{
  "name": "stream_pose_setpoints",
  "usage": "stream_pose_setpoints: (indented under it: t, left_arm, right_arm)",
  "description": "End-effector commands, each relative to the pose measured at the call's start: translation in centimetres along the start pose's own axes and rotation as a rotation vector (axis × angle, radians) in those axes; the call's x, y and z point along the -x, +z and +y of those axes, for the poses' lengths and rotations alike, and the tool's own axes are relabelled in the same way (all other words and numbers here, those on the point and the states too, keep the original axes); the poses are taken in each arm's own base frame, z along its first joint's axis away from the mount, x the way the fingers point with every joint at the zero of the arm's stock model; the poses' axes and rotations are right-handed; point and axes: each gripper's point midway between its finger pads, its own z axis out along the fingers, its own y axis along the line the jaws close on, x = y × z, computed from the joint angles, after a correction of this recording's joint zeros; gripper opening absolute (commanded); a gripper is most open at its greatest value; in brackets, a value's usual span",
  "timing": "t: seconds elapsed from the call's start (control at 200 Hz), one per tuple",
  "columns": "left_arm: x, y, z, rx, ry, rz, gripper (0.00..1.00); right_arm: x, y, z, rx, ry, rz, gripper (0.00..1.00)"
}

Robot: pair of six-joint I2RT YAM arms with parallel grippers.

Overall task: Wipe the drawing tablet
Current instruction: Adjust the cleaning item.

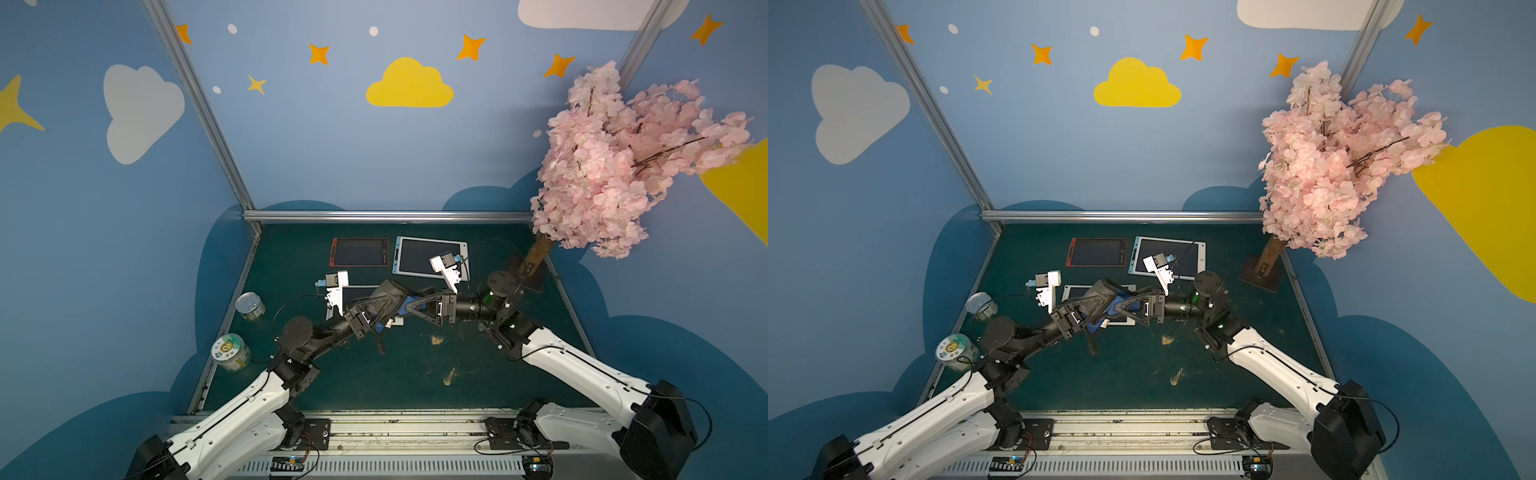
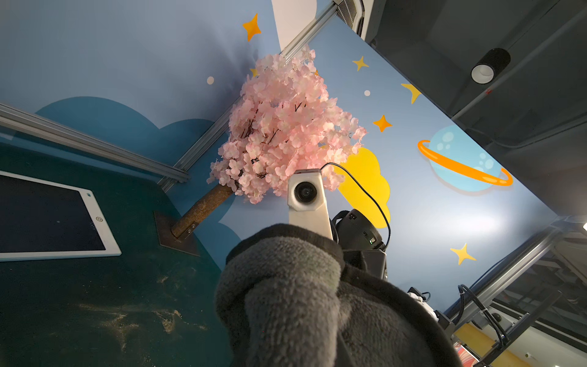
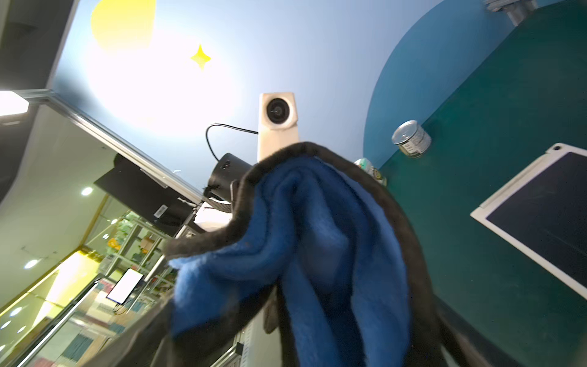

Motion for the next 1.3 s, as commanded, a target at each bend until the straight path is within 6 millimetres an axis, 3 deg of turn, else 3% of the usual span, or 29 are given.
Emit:
stream_pose_setpoints:
  t: [0.0,0.12,0.45,0.601,0.731,0.861,0.916,1.006,1.111,1.151,1.191,1.296]
  left_arm:
    - [-0.2,-0.3,0.6,0.024,0.033,-0.003,0.03]
    - [-0.2,-0.6,1.2,0.058,0.053,-0.007,0.03]
    - [0.2,-1.2,1.2,0.085,0.085,-0.026,0.03]
    - [0.8,-0.9,0.3,0.065,0.090,-0.033,0.03]
    - [0.9,-1.1,0.0,0.066,0.089,-0.036,0.03]
    - [0.7,-1.8,0.3,0.086,0.096,-0.034,0.03]
    - [0.7,-1.9,0.5,0.090,0.095,-0.036,0.04]
    - [0.7,-2.1,0.7,0.098,0.095,-0.038,0.21]
    - [0.6,-2.2,0.8,0.097,0.118,-0.025,0.74]
    - [0.5,-2.3,1.1,0.115,0.135,-0.018,0.88]
    - [0.4,-2.6,1.6,0.147,0.157,-0.009,0.93]
    - [0.8,-4.0,4.6,0.340,0.228,-0.018,0.93]
  right_arm:
    - [1.3,0.4,4.2,0.139,-0.063,-0.005,0.97]
    - [1.2,0.8,4.8,0.144,-0.052,0.009,0.97]
    - [-1.4,3.4,1.7,0.036,0.083,0.148,0.96]
    - [-3.0,4.4,0.3,0.049,0.125,0.221,0.89]
    - [-3.1,4.6,-0.2,0.064,0.136,0.224,0.66]
    - [-2.9,4.5,-0.1,0.054,0.130,0.230,0.16]
    - [-2.7,4.1,-0.1,0.041,0.121,0.230,0.00]
    - [-2.2,3.2,-0.2,0.010,0.107,0.219,0.00]
    - [-1.3,1.2,-0.8,-0.074,0.102,0.176,0.00]
    - [-1.0,0.3,-1.3,-0.130,0.089,0.152,0.00]
    - [-0.9,-0.5,-1.7,-0.193,0.047,0.134,0.00]
    - [-0.8,-2.9,-3.0,-0.371,-0.057,0.130,0.00]
